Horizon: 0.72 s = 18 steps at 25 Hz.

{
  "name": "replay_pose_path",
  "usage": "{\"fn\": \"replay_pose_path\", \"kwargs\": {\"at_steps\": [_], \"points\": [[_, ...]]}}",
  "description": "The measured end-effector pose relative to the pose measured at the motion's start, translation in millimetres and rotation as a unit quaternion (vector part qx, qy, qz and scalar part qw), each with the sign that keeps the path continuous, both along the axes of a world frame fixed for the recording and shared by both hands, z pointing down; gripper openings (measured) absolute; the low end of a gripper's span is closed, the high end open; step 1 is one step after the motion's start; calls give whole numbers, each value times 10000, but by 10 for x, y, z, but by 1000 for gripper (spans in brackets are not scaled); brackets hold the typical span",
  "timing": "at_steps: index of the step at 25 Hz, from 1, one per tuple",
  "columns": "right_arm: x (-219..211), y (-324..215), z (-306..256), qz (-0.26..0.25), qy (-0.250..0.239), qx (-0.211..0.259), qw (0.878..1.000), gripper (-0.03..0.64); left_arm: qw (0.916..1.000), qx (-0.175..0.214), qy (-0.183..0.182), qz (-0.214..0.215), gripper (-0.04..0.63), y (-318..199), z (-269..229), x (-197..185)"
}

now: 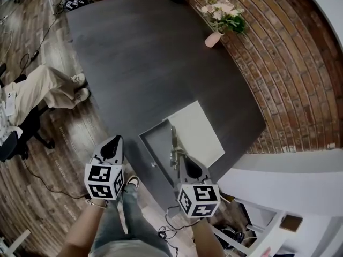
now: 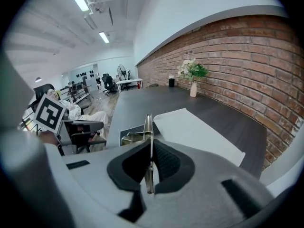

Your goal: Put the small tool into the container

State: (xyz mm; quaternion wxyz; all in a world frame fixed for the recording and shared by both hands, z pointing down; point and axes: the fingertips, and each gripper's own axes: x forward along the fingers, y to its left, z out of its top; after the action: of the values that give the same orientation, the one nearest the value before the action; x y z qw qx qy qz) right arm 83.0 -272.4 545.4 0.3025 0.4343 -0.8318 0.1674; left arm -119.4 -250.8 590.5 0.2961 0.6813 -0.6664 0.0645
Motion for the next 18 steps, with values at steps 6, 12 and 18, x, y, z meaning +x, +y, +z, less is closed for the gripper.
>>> {"fn": "replay_pose_path", "kwargs": {"at_steps": [6,12,18], "points": [[-22,-5,149,-221,418,-82,9988,6,10000,-31,31,-69,5,53,99,-63],[-26,-20,276,-382,957,-79,9946,6,9999,-67,28,-103,5,80,162,-128],[-22,-59,377,-371,1448,-21,9888,6,9999,-97,12,-72,5,71,206,-151]]}}
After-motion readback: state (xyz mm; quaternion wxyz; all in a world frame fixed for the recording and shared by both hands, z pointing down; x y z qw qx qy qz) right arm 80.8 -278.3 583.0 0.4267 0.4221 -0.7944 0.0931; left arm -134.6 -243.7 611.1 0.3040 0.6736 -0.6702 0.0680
